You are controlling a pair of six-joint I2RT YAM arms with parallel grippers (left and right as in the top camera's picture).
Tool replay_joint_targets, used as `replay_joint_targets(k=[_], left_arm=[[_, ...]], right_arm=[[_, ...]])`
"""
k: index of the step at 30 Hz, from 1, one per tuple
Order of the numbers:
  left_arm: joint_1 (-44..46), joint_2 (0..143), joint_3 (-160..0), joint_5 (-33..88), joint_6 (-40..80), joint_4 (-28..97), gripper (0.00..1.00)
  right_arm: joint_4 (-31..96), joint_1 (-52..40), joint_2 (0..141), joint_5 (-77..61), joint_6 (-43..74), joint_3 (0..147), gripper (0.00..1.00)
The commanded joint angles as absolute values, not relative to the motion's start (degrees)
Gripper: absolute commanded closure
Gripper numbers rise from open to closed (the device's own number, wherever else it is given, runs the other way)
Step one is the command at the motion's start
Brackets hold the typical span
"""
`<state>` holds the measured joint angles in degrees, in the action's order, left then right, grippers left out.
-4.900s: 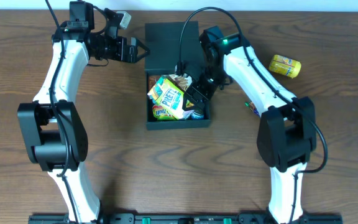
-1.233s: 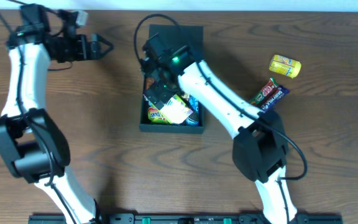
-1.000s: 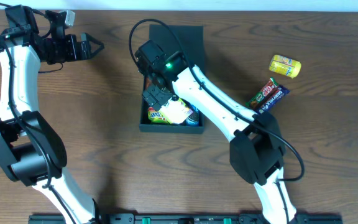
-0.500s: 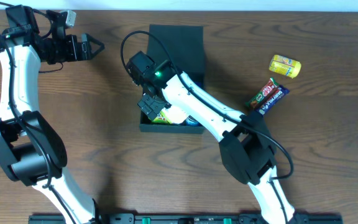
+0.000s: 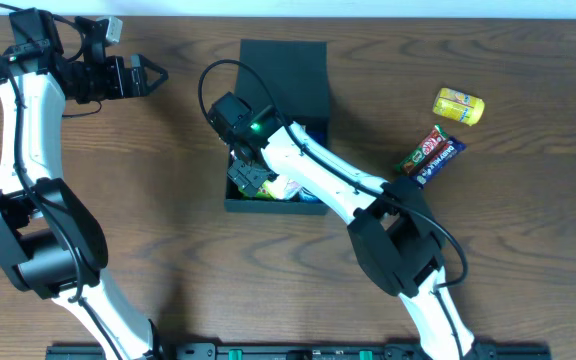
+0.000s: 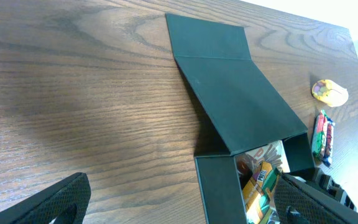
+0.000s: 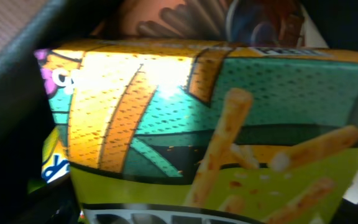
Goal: Pack container
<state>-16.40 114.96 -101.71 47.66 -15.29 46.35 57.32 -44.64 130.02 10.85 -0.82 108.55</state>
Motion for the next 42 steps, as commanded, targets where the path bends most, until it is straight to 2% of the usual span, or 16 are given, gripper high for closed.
replay_joint_targets(k=[1,6,11,17,21,26,37,42], left_arm=[[-16.49,113.71,-103.02,48.07,-16.32,46.76,0.04],[-16.49,113.71,-103.04,48.10,-16.29,46.76,0.05],[-16.49,113.71,-103.04,48.10,-16.29,46.74,0.05],[-16.49,113.71,-103.04,48.07,-16.29,46.76,0.05],[-16.49,113.71,-103.04,48.07,-16.29,46.81,0.05],[-16.49,113.71,-103.04,48.05,-16.34,47.48,0.05],[-16.49,113.71,-103.04,48.07,-17.26,49.34,0.04],[-16.49,113.71,-103.02,48.07,-17.19,49.56,0.04]], right_arm=[[57.58,-44.64,130.63,12.23,-0.89,107.72,0.08],[59.00,-44.64,130.63,12.23,-1.26,111.28,0.17],[61.54,-44.64,130.61,12.23,-6.87,116.90,0.28],[62.96,-44.38,130.61,12.23,-15.11,120.73,0.28],[63.88,-43.99,130.61,11.81,-25.85,121.01,0.26],[64.03,-42.92,130.63,10.55,-34.96,121.01,0.34],[61.63,-37.98,130.63,-0.78,-44.91,121.01,0.18],[58.96,-37.45,130.63,-0.91,-45.95,120.97,0.11]])
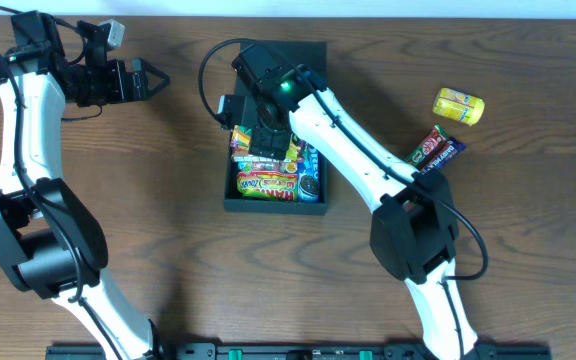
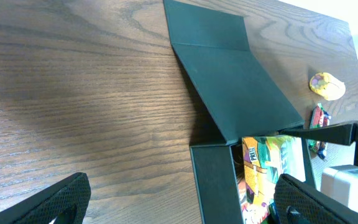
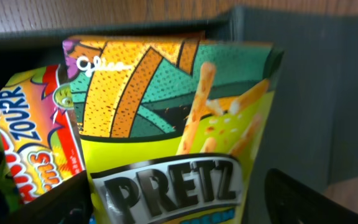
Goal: Pack container
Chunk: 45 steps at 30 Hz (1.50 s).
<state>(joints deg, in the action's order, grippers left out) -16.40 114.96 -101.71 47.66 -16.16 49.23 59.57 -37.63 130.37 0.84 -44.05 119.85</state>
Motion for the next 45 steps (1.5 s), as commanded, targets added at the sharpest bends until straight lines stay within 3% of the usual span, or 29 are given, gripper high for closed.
replay_joint_targets(k=[1,6,19,34,45], left_arm=[[-16.49,113.71,-103.04,48.07,-17.21,49.69,0.05],[-16.49,113.71,-103.04,48.07,-17.26,50.52,0.04],[-16.49,113.71,-103.04,48.05,-17.85,51.16,0.05],[-16.49,113.71,-103.04,48.07,-17.82,51.33,0.05],[-16.49,113.71,-103.04,48.03,-18.26,52.18,0.04]], right_arm=[[58.70,-37.43,130.63,-0.89,-45.91,120.97,0.08],[56.27,-37.47,130.63,-0.03,-43.07,120.97,0.01],[57.71,-37.58,130.63,-0.58,-41.87,120.99,0.01],[60.36,-37.47,130.63,-1.74,-48.90,120.97,0.01],[58.78,-37.56,126.37,-1.54,-40.58,124.38,0.01]])
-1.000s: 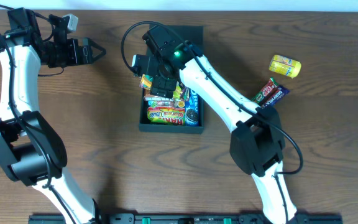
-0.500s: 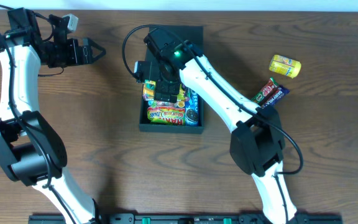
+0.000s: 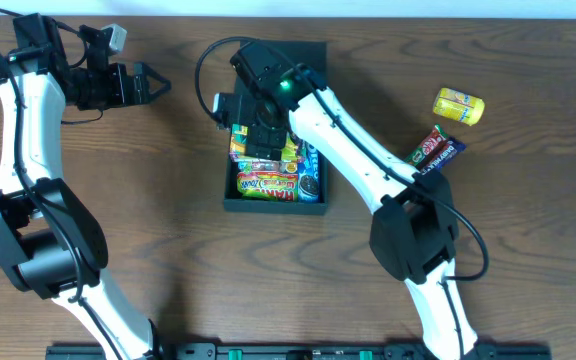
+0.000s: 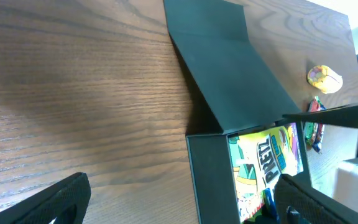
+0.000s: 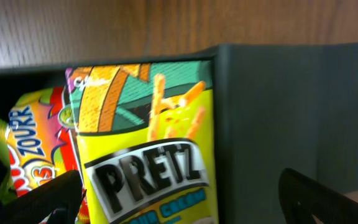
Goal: Pack container
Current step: 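Move the right gripper to the yellow Mentos bottle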
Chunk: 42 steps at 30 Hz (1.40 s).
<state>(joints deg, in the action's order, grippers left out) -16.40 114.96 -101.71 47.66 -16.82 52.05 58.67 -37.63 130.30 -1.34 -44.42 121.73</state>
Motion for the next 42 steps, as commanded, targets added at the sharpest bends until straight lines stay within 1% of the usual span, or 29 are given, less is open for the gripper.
replay_joint_targets(k=[1,4,7,13,15,18,20,24,26,29,33,40,42], left_arm=[[-16.49,113.71,-103.04,48.03,-18.26,52.23,0.04],[-16.36,113.71,-103.04,48.03,-18.26,52.49,0.05],[-15.68,113.71,-103.04,46.81,-18.57,52.93,0.05],[-10.70,113.71,-103.02,38.61,-19.79,54.46,0.05],[-8.80,113.71,-103.02,36.97,-19.81,54.17,0.05],[-6.07,113.71,-103.02,35.88,-19.90,52.82,0.05],[-4.67,113.71,-103.02,35.38,-19.70,51.88,0.05],[-3.11,113.71,-103.04,35.40,-18.79,51.59,0.05],[-2.85,113.71,-103.02,35.40,-18.39,51.59,0.04],[-2.59,113.71,-103.04,35.40,-17.96,51.59,0.05],[-2.52,113.71,-103.02,35.42,-17.74,51.57,0.05],[-2.52,113.71,-103.02,35.57,-16.64,51.64,0.05],[-2.52,113.71,-103.02,35.57,-16.64,51.83,0.05]], right_arm=[[59.20,-37.45,125.14,-1.54,-39.42,124.95,0.01],[59.66,-36.25,121.38,-0.54,-34.48,125.25,0.01],[60.90,-32.97,119.46,1.50,-26.04,125.25,0.01],[68.77,-20.27,119.37,1.58,-3.73,124.81,0.01],[70.94,-16.51,119.37,-0.25,2.55,124.81,0.01],[75.72,-9.78,119.37,-6.37,4.69,124.81,0.01],[78.17,-5.34,119.37,-6.33,5.43,124.46,0.01],[79.29,3.88,119.37,-5.82,16.62,123.28,0.01],[79.37,6.17,119.37,-5.85,19.64,122.50,0.01],[79.96,7.97,119.37,-5.87,22.98,120.84,0.01],[76.99,8.21,119.37,-6.28,26.22,116.86,0.01],[68.07,8.19,119.37,-3.38,26.15,111.70,0.01],[66.22,8.16,119.37,-0.43,26.13,111.50,0.01]])
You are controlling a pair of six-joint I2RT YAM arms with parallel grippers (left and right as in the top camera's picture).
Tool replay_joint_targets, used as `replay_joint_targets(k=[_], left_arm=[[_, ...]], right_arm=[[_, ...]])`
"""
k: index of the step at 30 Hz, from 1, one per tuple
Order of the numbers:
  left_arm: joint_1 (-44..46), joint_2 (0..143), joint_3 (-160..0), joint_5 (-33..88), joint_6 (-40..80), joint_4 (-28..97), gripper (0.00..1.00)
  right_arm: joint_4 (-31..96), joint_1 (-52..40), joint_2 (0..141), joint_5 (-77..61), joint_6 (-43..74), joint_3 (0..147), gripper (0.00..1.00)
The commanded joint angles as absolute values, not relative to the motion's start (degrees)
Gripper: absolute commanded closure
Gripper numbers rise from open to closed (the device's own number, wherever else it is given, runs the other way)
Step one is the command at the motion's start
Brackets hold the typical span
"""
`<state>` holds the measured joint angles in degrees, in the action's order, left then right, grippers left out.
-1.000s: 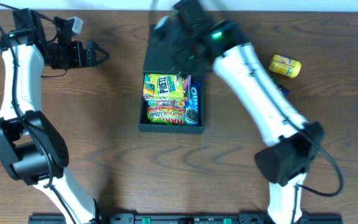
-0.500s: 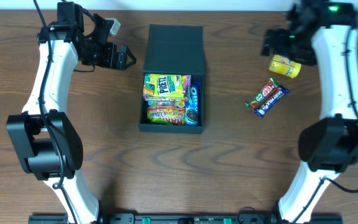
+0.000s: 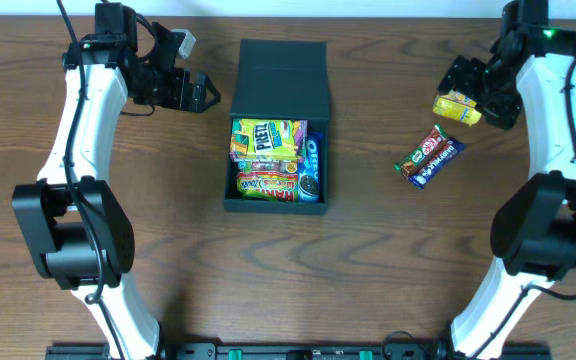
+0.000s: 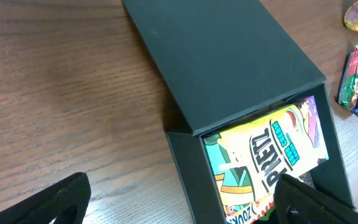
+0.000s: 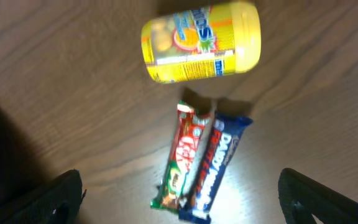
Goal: Pack container
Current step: 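Move the right gripper to the yellow Mentos bottle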
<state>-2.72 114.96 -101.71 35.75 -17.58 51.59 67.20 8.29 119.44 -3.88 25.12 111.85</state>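
Observation:
The black box (image 3: 273, 205) sits mid-table with its lid (image 3: 282, 70) folded back. A yellow-green Pretz pack (image 3: 268, 137) lies in its far half, and shows in the left wrist view too (image 4: 272, 149). A Zourr bag (image 3: 266, 185) and a blue pack (image 3: 311, 165) also lie inside. Out on the right are a yellow canister (image 5: 201, 40), a red-green chocolate bar (image 5: 185, 155) and a blue bar (image 5: 219, 165). My right gripper (image 5: 185, 202) hangs open above these. Left of the lid, my left gripper (image 3: 203, 93) is open and empty.
The canister (image 3: 458, 107) and the two bars (image 3: 428, 157) lie close together at the far right of the brown wooden table (image 3: 148, 250). The upright lid stands between the left gripper and the box's inside.
My right gripper has left the far end of the box and now hangs open over the canister and bars at the right. My left gripper has moved right, closer to the lid.
My right gripper was first low inside the box, against the Pretz pack. Then it stood open above the box, with the pack lying in the far half. Now it is over the loose snacks at the right. My left gripper stayed open throughout.

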Motion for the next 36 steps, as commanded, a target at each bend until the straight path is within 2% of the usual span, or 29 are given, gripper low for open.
replay_joint_targets(k=[1,6,11,17,25,31,34,36], left_arm=[[-2.52,113.71,-103.02,35.57,-16.64,51.86,0.05],[-2.52,113.71,-103.02,35.55,-16.67,51.81,0.05],[-2.52,113.71,-103.02,35.53,-16.64,51.81,0.05],[-2.52,113.71,-103.02,35.53,-16.64,51.86,0.04],[-2.55,113.71,-103.02,35.55,-16.64,52.38,0.05],[-2.55,113.71,-103.02,35.53,-16.67,52.80,0.05],[-2.55,113.71,-103.02,35.35,-16.71,52.77,0.05],[-2.55,113.71,-103.02,35.35,-16.71,52.71,0.05]], right_arm=[[65.36,8.16,119.37,1.43,26.13,111.50,0.01],[61.43,8.29,119.66,2.79,26.41,111.48,0.01],[61.56,8.27,120.99,2.70,36.18,111.48,0.01],[54.96,8.05,121.51,-12.21,41.63,111.48,0.01],[50.33,7.73,121.51,-14.63,46.41,111.48,0.01],[56.40,7.73,121.91,-7.51,72.77,111.48,0.01],[59.90,7.75,121.99,-6.09,83.77,111.48,0.07],[60.75,7.75,121.99,-5.78,88.03,111.48,0.07]])
